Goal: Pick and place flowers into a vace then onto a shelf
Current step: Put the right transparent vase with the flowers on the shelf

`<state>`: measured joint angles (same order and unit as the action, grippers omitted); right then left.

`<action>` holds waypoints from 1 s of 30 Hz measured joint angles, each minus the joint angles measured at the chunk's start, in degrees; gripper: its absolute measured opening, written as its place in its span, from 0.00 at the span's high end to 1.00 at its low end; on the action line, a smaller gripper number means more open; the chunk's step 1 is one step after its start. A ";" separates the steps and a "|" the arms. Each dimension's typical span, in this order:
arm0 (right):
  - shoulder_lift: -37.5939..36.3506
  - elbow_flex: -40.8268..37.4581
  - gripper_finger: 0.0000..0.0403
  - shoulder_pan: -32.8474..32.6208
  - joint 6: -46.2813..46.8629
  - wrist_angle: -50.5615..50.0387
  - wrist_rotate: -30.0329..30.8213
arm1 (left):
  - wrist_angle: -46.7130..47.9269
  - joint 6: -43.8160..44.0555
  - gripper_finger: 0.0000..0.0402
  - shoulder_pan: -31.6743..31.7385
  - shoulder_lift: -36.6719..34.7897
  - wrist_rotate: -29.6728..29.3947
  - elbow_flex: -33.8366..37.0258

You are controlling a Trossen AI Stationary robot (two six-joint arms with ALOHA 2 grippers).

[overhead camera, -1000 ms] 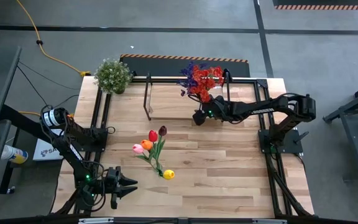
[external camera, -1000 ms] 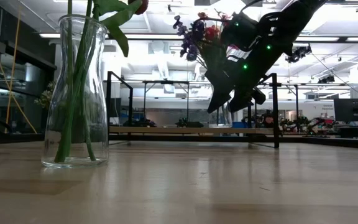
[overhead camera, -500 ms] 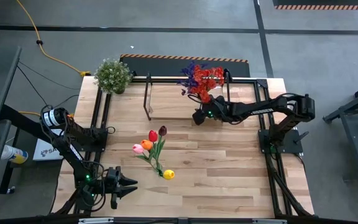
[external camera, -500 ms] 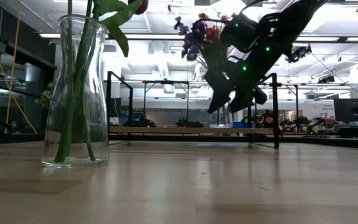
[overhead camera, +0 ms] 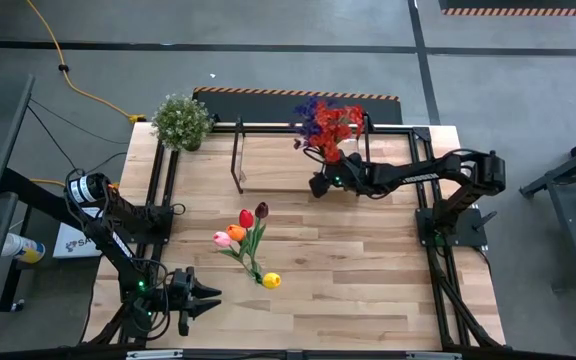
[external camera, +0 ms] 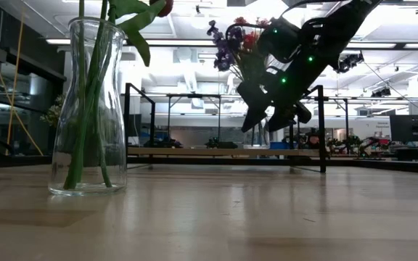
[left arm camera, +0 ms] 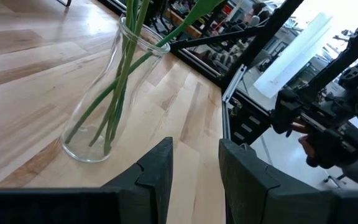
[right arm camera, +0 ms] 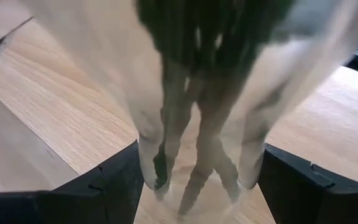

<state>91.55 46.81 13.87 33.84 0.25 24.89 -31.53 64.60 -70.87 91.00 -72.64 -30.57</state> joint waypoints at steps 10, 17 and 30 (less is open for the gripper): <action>0.00 0.00 0.32 0.00 3.50 1.14 -0.11 | 0.40 0.00 0.59 0.00 0.00 0.02 0.00; 0.00 0.04 0.32 0.00 3.76 1.26 0.63 | 1.14 0.00 0.59 0.00 0.00 0.09 0.00; 6.20 0.59 0.39 -3.59 7.57 1.12 6.68 | 1.70 0.04 0.59 0.00 0.00 0.07 0.00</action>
<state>97.75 47.40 10.28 41.41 1.37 31.58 -29.82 64.64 -70.87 91.00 -72.58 -30.57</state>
